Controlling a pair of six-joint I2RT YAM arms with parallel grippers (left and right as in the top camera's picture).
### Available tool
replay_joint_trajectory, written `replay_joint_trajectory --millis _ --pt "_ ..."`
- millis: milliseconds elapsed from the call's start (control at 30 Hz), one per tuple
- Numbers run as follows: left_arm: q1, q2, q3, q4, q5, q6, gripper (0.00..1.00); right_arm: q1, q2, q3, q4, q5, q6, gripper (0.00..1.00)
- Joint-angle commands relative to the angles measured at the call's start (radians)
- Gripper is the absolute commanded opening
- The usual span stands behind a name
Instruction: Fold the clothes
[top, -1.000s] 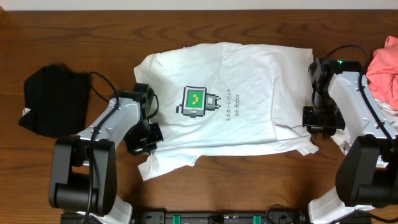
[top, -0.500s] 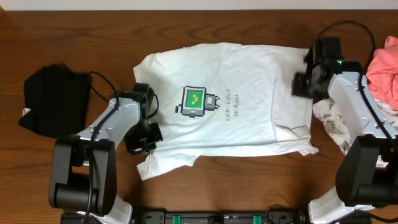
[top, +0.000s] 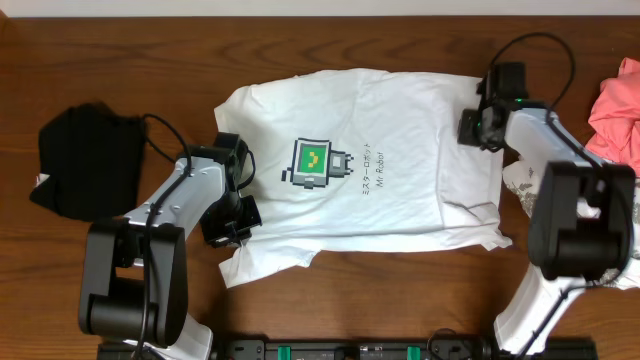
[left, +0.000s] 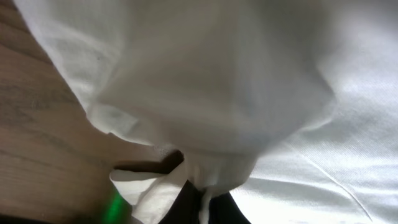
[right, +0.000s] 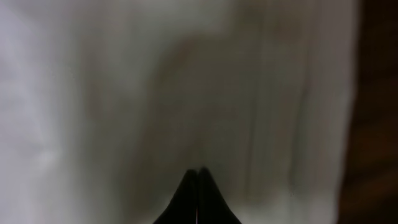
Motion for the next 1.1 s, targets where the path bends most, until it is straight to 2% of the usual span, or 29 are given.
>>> replay_joint_trajectory --millis 0,433,700,767,900,1067 --pt "0.007 0.003 -0.005 -0.002 -0.016 -0.005 0.06 -0.008 0.043 -0.003 0.031 0.056 -0.009 0.01" --pt "0.007 0.003 -0.005 -0.003 -0.015 -0.005 0.06 -0.053 0.144 -0.003 0.349 0.087 -0.009 0.01" --pt "0.007 0.003 -0.005 -0.002 -0.015 -0.005 0.06 -0.051 0.163 -0.002 0.492 0.058 -0.005 0.06" --pt "0.007 0.003 -0.005 -0.002 -0.015 -0.005 0.06 -0.051 0.163 -0.002 0.501 0.058 -0.005 0.07" --pt "0.007 0.003 -0.005 0.003 -0.016 -0.005 0.14 -0.050 0.161 0.006 0.462 0.012 -0.018 0.09" --pt "0.007 0.003 0.037 0.009 -0.016 0.029 0.15 -0.050 0.112 0.100 0.262 0.003 -0.044 0.12"
